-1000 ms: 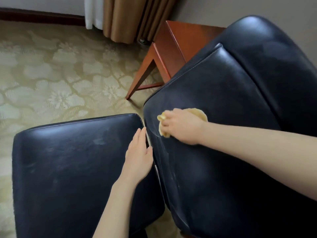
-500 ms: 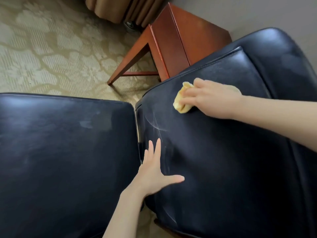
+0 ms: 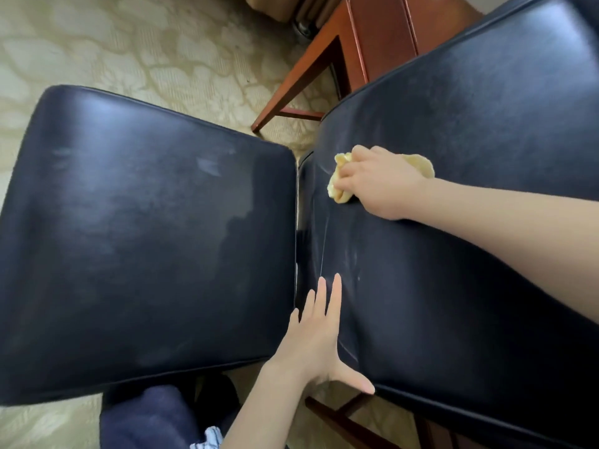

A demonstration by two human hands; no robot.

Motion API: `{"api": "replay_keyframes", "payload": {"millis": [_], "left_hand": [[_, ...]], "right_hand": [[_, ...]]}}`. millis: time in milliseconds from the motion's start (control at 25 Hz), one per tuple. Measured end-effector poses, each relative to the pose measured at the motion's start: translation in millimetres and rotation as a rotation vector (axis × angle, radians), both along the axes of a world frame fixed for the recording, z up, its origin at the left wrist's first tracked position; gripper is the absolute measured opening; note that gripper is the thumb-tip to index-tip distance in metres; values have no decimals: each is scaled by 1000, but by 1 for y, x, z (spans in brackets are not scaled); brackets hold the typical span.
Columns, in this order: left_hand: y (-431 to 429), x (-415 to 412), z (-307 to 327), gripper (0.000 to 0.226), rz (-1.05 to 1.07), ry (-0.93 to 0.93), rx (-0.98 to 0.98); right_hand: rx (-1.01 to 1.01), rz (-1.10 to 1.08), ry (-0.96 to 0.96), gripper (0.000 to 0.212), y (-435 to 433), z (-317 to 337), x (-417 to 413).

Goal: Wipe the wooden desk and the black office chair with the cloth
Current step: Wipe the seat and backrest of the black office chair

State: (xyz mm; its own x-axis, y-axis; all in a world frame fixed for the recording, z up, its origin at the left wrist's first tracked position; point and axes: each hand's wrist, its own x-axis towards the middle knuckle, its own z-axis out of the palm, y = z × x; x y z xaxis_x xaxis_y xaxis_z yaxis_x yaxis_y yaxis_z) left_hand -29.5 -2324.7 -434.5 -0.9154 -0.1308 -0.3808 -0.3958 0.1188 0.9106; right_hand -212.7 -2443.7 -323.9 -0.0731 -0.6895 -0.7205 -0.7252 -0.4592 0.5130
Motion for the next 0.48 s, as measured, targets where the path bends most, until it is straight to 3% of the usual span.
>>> {"api": "replay_keyframes", "payload": {"millis": [160, 320, 480], "left_hand": [[9, 1, -6, 145, 49, 16, -128], [25, 10, -7, 134, 81, 9, -114], [35, 17, -4, 123, 141, 1, -76]], "right_hand": [[229, 72, -141, 31, 64, 9, 28], [410, 84, -299, 38, 124, 37, 45], [552, 137, -274, 52, 113, 55, 44]]}}
